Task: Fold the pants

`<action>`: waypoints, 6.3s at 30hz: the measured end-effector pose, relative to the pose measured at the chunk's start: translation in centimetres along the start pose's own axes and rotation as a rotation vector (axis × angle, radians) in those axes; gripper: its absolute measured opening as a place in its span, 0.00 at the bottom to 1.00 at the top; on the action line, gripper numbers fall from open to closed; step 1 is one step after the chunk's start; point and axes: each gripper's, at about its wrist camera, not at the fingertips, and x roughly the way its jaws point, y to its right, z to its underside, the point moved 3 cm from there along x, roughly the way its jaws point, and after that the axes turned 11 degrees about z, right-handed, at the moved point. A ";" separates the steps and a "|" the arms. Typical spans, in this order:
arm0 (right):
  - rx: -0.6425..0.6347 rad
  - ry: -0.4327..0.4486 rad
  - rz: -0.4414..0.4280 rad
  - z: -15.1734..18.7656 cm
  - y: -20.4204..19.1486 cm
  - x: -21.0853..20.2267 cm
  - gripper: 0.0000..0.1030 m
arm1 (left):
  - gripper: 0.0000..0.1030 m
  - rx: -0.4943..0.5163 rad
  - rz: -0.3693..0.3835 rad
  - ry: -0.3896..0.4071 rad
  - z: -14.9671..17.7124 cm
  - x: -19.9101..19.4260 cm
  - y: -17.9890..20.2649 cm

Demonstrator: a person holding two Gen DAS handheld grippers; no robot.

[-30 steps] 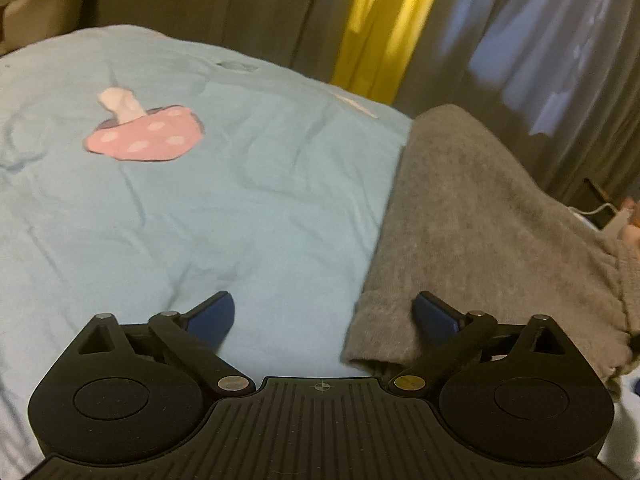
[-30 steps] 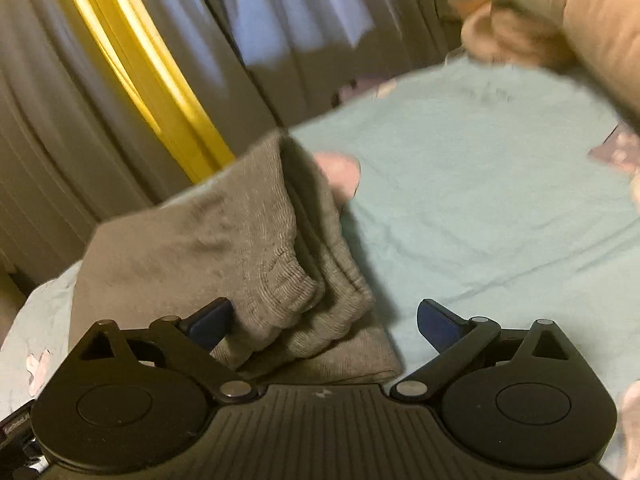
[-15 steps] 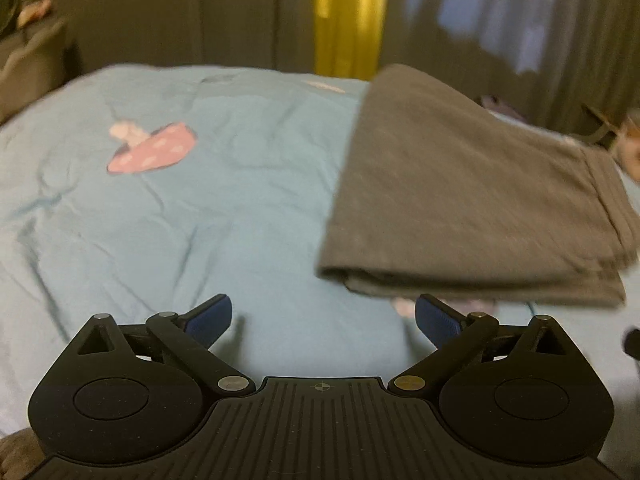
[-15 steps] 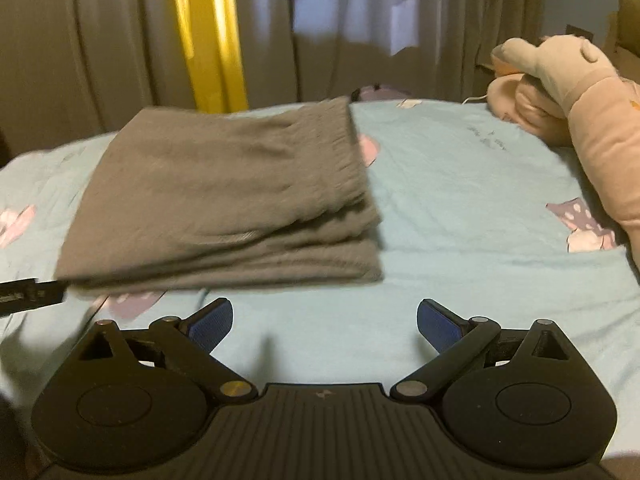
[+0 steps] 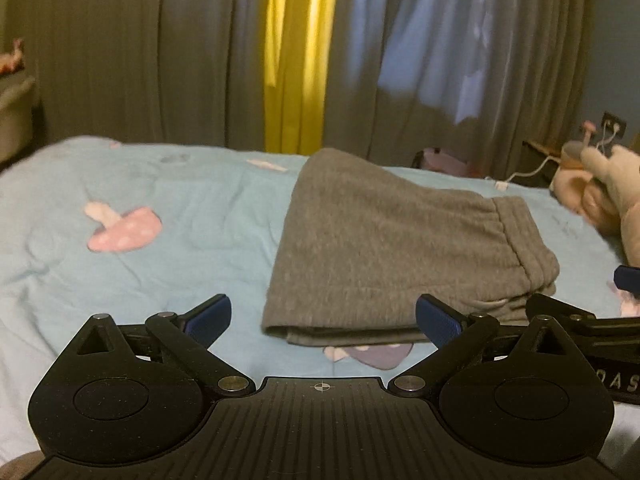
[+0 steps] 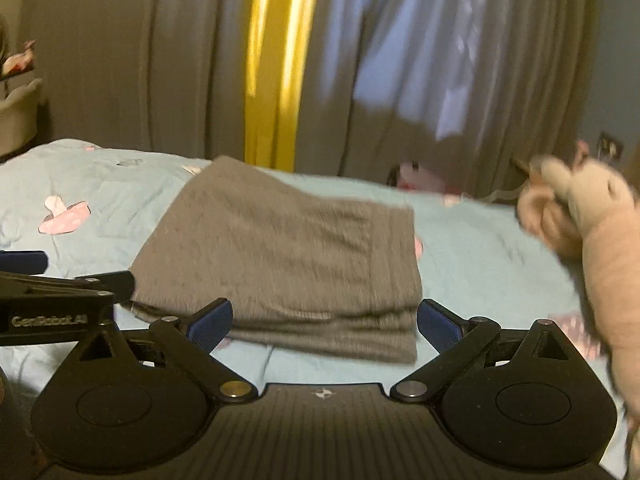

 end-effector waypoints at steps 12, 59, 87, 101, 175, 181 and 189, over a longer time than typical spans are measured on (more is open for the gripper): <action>0.061 -0.098 0.035 2.3 -0.3 5.9 0.96 | 0.99 -0.055 0.030 -0.027 0.9 4.2 -1.5; 0.141 -0.144 0.047 3.4 0.6 7.2 0.96 | 0.99 0.001 0.066 -0.067 1.7 5.3 -0.2; 0.151 -0.147 0.043 3.4 0.7 7.2 0.96 | 0.99 -0.001 0.061 -0.066 1.8 5.3 -0.2; 0.154 -0.147 0.040 3.3 0.8 7.2 0.96 | 0.99 0.000 0.060 -0.066 1.8 5.3 -0.2; 0.161 -0.145 0.037 3.3 0.8 7.1 0.96 | 0.99 -0.001 0.051 -0.075 2.0 5.2 0.0; 0.161 -0.147 0.037 3.2 0.8 7.2 0.96 | 0.99 -0.001 0.052 -0.075 2.0 5.2 0.0; 0.162 -0.148 0.036 3.3 0.8 7.2 0.96 | 0.99 -0.001 0.051 -0.078 2.1 5.2 0.1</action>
